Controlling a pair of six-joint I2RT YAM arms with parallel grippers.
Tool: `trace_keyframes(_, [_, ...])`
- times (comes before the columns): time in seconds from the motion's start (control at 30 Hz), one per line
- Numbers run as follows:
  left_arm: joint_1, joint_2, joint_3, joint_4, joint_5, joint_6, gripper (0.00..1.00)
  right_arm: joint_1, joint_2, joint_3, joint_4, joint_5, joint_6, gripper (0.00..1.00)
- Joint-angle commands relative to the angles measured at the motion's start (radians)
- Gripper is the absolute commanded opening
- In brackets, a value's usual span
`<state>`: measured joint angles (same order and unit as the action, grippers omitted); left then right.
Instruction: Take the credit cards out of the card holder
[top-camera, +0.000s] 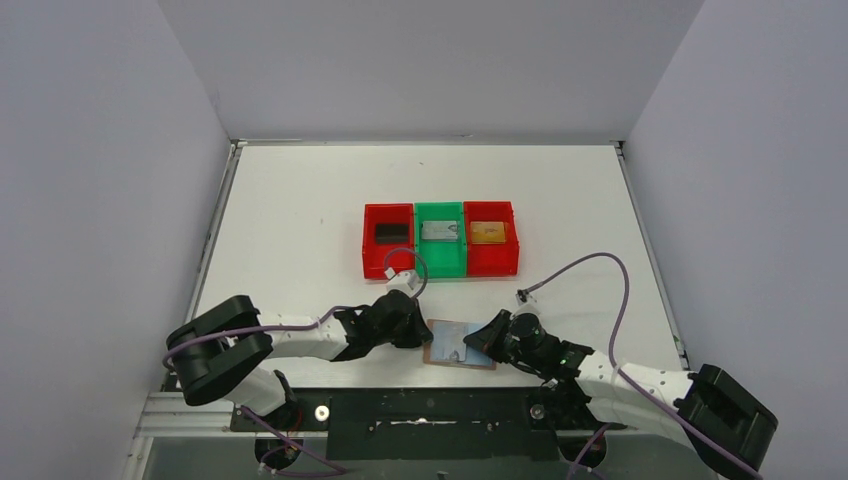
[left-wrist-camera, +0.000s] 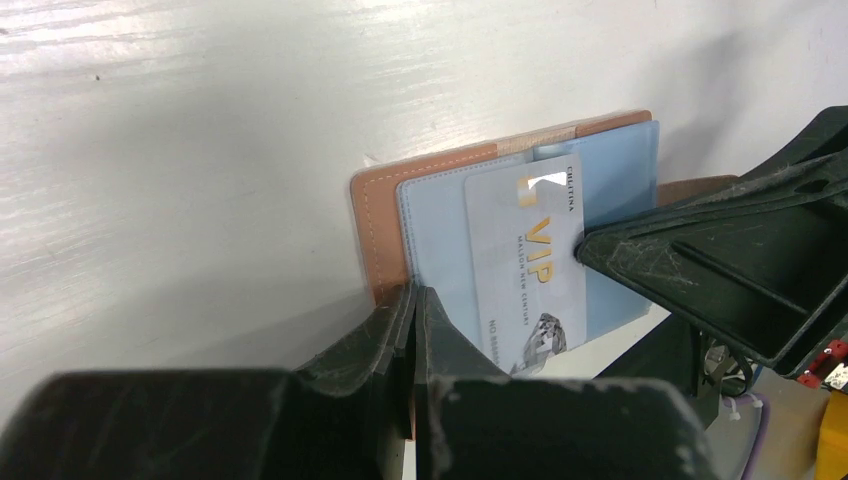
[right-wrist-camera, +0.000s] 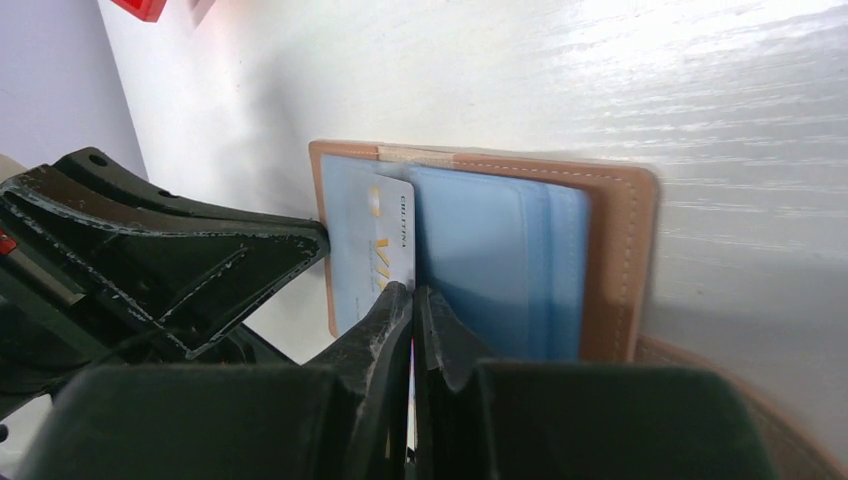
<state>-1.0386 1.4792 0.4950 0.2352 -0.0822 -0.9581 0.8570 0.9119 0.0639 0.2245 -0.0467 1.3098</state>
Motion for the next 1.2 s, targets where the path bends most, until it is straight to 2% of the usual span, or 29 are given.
trace_keyframes(0.0, [0.011,-0.005,-0.010,-0.187,-0.054,0.062,0.00,-0.005,-0.017,0.041,-0.074,0.051,-0.025,0.00])
trace_keyframes(0.1, [0.011,-0.024,0.006,-0.217,-0.067,0.073,0.00,-0.005,0.003,0.046,-0.074,0.055,-0.021,0.00])
trace_keyframes(0.17, [0.011,-0.045,0.027,-0.253,-0.083,0.081,0.19,-0.004,0.021,0.050,-0.061,0.047,-0.028,0.00])
trace_keyframes(0.23, [0.012,-0.076,0.055,-0.285,-0.095,0.093,0.33,-0.004,0.047,0.058,-0.056,0.047,-0.027,0.00])
trace_keyframes(0.43, [0.018,-0.124,0.134,-0.306,-0.067,0.140,0.44,-0.004,0.088,0.053,-0.040,0.056,0.001,0.00])
trace_keyframes(0.67, [0.015,-0.081,0.172,-0.190,0.111,0.173,0.45,0.001,0.053,0.068,-0.128,0.103,0.008,0.00])
trace_keyframes(0.8, [-0.009,0.004,0.236,-0.150,0.204,0.185,0.39,0.000,0.054,0.065,-0.096,0.081,-0.005,0.00])
trace_keyframes(1.0, [-0.023,0.113,0.244,-0.202,0.124,0.133,0.25,-0.003,0.070,0.065,-0.096,0.074,-0.001,0.00])
trace_keyframes(1.17, [-0.027,0.099,0.180,-0.216,0.073,0.090,0.18,-0.003,0.044,0.040,-0.049,0.054,0.017,0.01])
